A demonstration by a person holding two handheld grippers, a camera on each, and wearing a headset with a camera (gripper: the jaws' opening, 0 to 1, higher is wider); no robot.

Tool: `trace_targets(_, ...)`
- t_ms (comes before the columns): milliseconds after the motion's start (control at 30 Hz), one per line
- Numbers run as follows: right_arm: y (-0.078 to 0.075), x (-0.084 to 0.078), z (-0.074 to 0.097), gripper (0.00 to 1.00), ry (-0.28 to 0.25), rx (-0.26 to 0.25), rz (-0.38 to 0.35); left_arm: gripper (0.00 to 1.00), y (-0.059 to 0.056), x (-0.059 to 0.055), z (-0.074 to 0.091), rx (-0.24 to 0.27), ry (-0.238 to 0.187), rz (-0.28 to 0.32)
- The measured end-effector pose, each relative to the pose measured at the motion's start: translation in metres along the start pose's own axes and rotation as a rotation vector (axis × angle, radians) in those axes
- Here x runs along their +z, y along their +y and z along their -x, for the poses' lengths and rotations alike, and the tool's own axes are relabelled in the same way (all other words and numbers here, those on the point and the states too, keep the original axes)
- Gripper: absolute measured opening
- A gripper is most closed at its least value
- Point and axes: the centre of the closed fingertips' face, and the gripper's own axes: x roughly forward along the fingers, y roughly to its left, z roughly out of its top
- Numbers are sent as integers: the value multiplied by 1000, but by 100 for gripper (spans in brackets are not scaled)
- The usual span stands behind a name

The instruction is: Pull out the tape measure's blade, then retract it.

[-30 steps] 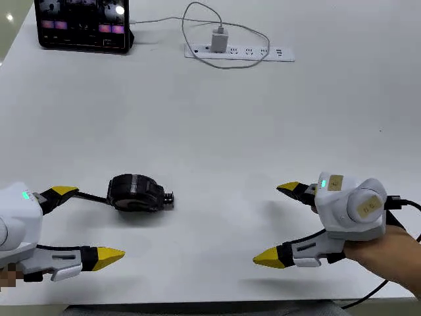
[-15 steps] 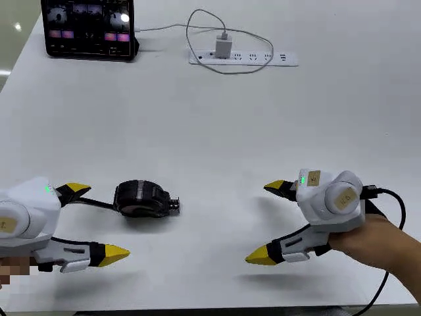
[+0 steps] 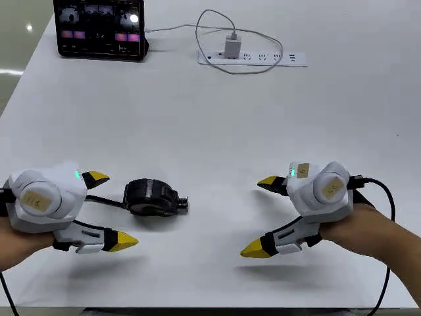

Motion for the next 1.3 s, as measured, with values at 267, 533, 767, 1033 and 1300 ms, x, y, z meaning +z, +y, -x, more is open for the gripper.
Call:
trace_targets(267, -1, 7, -6, 86, -1, 14, 18, 60, 6, 3, -4, -21, 33, -40)
trace_targets(533, 0, 14, -11, 86, -12, 23, 25, 49, 5, 9, -11, -62, 49, -94)
trace_targets(767, 3, 16, -15, 86, -10, 33, 29, 41, 4, 14, -18, -95, 63, -142)
trace_targets(1033, 4, 17, -17, 86, -12, 40, 29, 34, 3, 11, -27, -116, 95, -203)
trace_targets(1300, 6, 18, -21, 86, -14, 48, 32, 31, 4, 10, -30, -117, 112, -238)
